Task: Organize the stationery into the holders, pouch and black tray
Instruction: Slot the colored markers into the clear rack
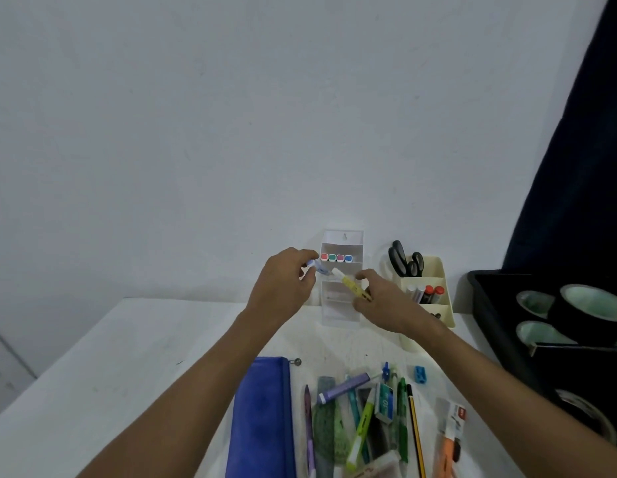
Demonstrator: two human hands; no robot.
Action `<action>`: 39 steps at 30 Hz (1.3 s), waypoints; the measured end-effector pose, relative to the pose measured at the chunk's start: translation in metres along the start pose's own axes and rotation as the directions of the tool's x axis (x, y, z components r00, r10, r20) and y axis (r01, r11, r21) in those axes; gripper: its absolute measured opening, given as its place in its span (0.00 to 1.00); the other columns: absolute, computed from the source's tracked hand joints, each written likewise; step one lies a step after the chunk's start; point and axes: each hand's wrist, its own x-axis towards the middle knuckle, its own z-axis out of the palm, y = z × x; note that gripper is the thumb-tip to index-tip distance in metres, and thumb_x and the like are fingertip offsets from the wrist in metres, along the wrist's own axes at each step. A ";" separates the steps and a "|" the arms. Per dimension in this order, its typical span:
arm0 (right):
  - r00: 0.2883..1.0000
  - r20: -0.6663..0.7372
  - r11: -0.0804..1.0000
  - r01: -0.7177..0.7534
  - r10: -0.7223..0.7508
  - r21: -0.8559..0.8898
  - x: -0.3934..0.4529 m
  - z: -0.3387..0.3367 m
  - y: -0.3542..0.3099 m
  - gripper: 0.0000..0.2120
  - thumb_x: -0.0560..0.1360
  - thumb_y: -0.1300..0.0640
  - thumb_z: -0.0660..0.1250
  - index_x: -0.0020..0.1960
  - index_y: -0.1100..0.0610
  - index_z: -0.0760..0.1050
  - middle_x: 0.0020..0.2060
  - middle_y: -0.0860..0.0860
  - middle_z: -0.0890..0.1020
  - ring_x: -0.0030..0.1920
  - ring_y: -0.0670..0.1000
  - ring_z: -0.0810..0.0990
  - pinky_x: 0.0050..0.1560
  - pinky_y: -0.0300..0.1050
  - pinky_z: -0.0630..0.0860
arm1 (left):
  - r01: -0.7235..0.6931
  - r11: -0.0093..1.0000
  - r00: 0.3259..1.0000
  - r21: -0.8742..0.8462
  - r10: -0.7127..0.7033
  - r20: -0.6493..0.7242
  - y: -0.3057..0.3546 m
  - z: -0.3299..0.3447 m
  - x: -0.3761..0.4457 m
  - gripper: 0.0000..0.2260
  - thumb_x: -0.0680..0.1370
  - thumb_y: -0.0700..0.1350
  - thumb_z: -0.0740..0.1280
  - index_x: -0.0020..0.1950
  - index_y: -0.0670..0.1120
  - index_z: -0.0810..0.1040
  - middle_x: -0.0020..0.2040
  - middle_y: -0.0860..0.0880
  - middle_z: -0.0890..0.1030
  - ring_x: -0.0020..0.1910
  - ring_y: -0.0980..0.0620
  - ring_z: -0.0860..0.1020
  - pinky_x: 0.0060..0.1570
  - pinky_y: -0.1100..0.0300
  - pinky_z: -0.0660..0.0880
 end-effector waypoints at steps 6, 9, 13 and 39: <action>0.987 -0.157 0.998 0.007 -0.017 -0.068 0.011 0.008 0.000 0.10 0.76 0.58 0.65 0.56 0.57 0.70 0.49 0.55 0.76 0.43 0.52 0.76 0.36 0.37 0.72 | -0.043 0.998 0.999 0.048 0.042 0.007 -0.003 0.006 0.003 0.12 0.78 0.43 0.65 0.61 0.45 0.80 0.53 0.46 0.83 0.45 0.49 0.80 0.50 0.58 0.77; 0.952 -0.286 0.990 0.076 -0.108 -0.123 0.015 0.013 0.001 0.09 0.78 0.58 0.63 0.57 0.59 0.74 0.48 0.54 0.75 0.41 0.49 0.73 0.35 0.30 0.66 | -0.046 0.994 0.998 0.097 0.042 0.040 -0.005 0.011 0.004 0.14 0.79 0.44 0.64 0.64 0.45 0.78 0.56 0.46 0.82 0.50 0.48 0.80 0.53 0.59 0.75; 0.922 -0.325 0.966 0.143 -0.208 -0.214 0.022 0.023 0.002 0.09 0.79 0.57 0.61 0.57 0.60 0.73 0.50 0.56 0.79 0.43 0.49 0.73 0.43 0.36 0.68 | -0.099 0.981 0.994 0.165 0.090 0.063 -0.005 0.017 0.004 0.13 0.78 0.42 0.65 0.62 0.42 0.79 0.54 0.43 0.83 0.49 0.45 0.82 0.51 0.55 0.77; 0.982 -0.154 0.982 0.081 -0.107 -0.171 0.087 0.056 0.025 0.15 0.79 0.57 0.63 0.63 0.61 0.75 0.60 0.56 0.79 0.58 0.55 0.78 0.65 0.43 0.70 | 0.036 0.986 0.976 0.162 -0.069 0.206 -0.021 0.053 0.020 0.09 0.79 0.47 0.63 0.54 0.47 0.80 0.50 0.49 0.79 0.45 0.51 0.78 0.44 0.61 0.75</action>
